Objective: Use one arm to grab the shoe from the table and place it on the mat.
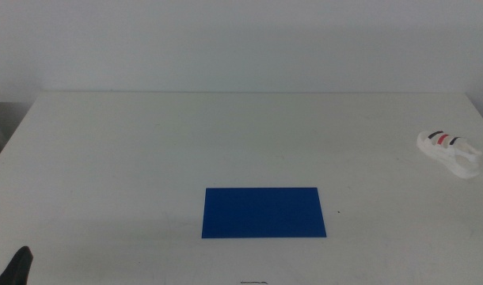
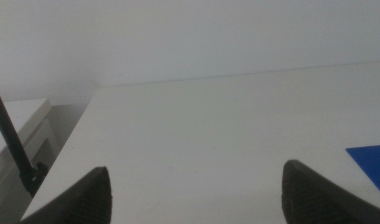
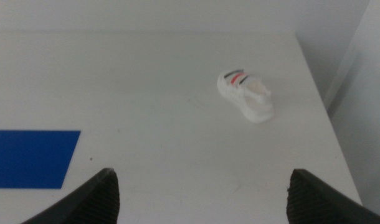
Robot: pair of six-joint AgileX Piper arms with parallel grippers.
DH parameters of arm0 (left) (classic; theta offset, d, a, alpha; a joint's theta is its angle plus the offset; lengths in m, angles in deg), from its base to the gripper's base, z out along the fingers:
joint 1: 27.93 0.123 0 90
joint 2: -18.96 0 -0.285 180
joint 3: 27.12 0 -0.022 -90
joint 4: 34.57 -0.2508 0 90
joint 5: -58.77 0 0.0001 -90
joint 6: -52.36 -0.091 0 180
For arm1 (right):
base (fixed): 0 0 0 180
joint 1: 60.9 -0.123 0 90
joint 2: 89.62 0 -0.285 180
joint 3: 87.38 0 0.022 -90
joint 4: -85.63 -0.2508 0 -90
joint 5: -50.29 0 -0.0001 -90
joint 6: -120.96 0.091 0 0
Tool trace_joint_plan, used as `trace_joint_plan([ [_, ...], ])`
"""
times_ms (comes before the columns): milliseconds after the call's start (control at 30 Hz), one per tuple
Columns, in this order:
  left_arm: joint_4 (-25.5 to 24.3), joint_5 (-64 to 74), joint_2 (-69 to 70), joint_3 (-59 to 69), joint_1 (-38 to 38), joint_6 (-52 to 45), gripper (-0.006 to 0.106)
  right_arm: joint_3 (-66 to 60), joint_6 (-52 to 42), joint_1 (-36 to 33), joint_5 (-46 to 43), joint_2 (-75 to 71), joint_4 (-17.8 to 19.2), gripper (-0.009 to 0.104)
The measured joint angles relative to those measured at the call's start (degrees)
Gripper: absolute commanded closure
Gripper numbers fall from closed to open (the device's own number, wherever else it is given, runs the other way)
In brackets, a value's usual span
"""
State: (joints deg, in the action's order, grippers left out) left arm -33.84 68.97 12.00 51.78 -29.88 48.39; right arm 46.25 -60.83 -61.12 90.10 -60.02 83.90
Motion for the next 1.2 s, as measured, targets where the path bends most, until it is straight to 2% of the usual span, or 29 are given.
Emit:
trace_joint_plan([
  [400, 0.0, 0.0, 0.0, 0.0, 0.0, 0.0, 0.007, 18.47, 0.07, 0.0, 17.22, 27.64, -0.67, 0.001],
  [800, 0.0, 0.0, 0.0, 0.0, 0.0, 0.0, 0.007, 22.98, 0.01, 0.0, 19.47, 44.2, -1.19, 0.001],
  [1033, 0.0, 0.0, 0.0, 0.0, 0.0, 0.0, 0.007, 39.27, -0.89, 0.0, 23.65, 59.92, 1.3, 0.001],
  [1200, 0.0, 0.0, 0.0, 0.0, 0.0, 0.0, 0.007, 52.51, -6.38, 0.05, 29.99, 71.14, 1.74, 0.001],
])
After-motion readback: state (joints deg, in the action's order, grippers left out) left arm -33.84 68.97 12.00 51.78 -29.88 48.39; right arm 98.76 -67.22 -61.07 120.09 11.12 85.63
